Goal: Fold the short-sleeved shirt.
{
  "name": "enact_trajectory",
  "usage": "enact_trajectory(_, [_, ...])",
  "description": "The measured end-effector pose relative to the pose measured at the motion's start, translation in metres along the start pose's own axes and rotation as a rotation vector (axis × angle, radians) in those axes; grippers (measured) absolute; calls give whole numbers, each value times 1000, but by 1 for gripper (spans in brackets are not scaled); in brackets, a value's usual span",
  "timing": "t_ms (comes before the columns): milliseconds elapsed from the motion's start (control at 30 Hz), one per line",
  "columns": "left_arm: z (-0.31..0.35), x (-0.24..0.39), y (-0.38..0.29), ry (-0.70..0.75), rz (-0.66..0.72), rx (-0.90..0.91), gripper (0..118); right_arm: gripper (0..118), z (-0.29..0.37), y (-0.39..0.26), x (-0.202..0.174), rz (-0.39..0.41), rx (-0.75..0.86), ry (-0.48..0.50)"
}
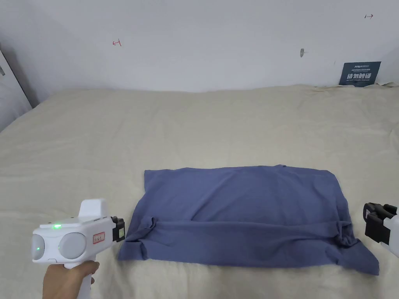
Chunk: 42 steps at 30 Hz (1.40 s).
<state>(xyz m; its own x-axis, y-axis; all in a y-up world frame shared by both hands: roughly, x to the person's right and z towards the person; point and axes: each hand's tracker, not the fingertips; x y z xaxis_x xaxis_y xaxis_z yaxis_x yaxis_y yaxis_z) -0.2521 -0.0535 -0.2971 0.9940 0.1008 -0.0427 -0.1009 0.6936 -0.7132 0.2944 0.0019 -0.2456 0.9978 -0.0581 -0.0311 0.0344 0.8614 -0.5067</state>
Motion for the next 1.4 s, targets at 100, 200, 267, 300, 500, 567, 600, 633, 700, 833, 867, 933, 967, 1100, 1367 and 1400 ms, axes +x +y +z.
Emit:
enact_trajectory(100, [-8,2,-13,-6,-16,-42,0,0,3,-6,-2,32,-5,-14])
enact_trajectory(200, [-22,5,-25,3,-39,-102,0,1,3,-12,-2,31,-16,-18])
enact_trajectory(267, [-34,4,-31,3,-21,-133,0,1,2,-17,0,21,-25,-19])
enact_trajectory(300, [-38,3,-33,5,-10,-151,0,0,2,-19,-1,18,-31,-21])
enact_trajectory(500, [-57,-1,-34,15,24,-204,33,1,-5,-32,6,-6,-73,-39])
enact_trajectory(567, [-61,0,-34,24,17,-209,66,1,-7,-36,7,-15,-90,-43])
enact_trajectory(600, [-62,1,-34,30,9,-211,79,1,-8,-37,8,-17,-98,-43])
enact_trajectory(633, [-64,1,-34,36,2,-212,87,1,-9,-39,9,-20,-105,-43])
enact_trajectory(700, [-69,0,-32,42,-3,-224,88,1,-11,-41,9,-21,-116,-44])
enact_trajectory(833, [-77,-2,-28,36,6,-241,81,1,-16,-43,10,-22,-132,-49])
enact_trajectory(867, [-79,-1,-27,33,12,-254,58,1,-18,-44,11,-22,-138,-50])
enact_trajectory(933, [-79,-1,-28,14,12,-256,17,1,-24,-45,12,-20,-150,-52])
enact_trajectory(967, [-81,0,-27,4,10,-269,12,1,-27,-47,13,-21,-161,-54])
enact_trajectory(1100, [-79,5,-26,15,-9,-273,0,1,-48,-54,17,-17,-217,-84])
enact_trajectory(1367, [-55,7,-14,-5,-33,-223,0,70,-99,-67,23,-58,-343,-86])
enact_trajectory(1400, [-53,7,-13,-7,-34,-216,0,88,-106,-68,24,-77,-380,-87])
